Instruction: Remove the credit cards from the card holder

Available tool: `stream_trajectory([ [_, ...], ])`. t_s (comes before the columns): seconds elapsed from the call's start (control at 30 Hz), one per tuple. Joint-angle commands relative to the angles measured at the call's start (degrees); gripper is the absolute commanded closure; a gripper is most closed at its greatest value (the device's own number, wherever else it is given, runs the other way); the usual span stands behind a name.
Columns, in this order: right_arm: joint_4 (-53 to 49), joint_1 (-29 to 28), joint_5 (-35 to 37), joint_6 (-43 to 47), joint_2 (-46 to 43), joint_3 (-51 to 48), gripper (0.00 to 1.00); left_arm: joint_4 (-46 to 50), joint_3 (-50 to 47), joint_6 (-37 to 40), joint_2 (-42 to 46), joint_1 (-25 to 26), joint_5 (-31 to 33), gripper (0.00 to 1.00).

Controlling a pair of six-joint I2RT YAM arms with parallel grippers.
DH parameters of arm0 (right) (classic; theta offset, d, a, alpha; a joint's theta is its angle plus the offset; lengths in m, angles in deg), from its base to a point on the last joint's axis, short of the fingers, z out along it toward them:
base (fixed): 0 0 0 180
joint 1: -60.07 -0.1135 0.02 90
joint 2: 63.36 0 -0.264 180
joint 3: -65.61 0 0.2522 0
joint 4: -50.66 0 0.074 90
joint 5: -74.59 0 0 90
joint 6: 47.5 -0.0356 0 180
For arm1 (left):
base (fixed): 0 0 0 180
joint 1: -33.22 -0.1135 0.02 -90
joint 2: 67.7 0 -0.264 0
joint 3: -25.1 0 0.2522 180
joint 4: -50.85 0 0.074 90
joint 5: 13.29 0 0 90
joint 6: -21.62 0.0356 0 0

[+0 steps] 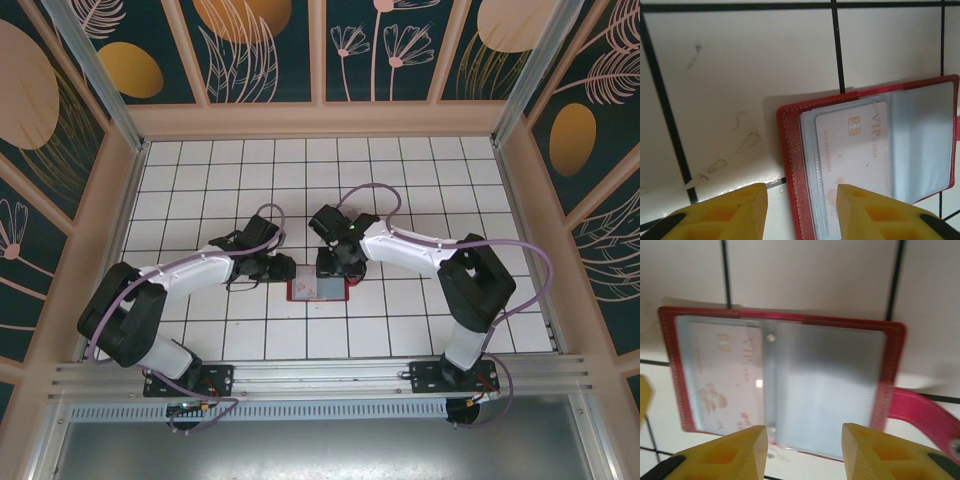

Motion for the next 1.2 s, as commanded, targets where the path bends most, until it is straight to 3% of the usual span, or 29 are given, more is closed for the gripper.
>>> stream_trajectory([
  [0.0, 6.1, 0.4, -5.5, -0.9, -1.6, -1.5, 0.56, -0.7, -0.2, -0.9, -1.7, 0.7, -1.4, 0.59],
  [0.47, 14.5, 1.2, -12.0, -3.1, 1.0, -4.5, 0.58, 0.9, 0.4, 0.9, -4.9, 1.1, -1.1, 0.63],
  [1.17, 20.3, 1.9, -16.1, -4.3, 5.0, -6.9, 0.6, 2.1, -0.1, 1.6, -5.9, 1.3, 0.8, 0.64],
])
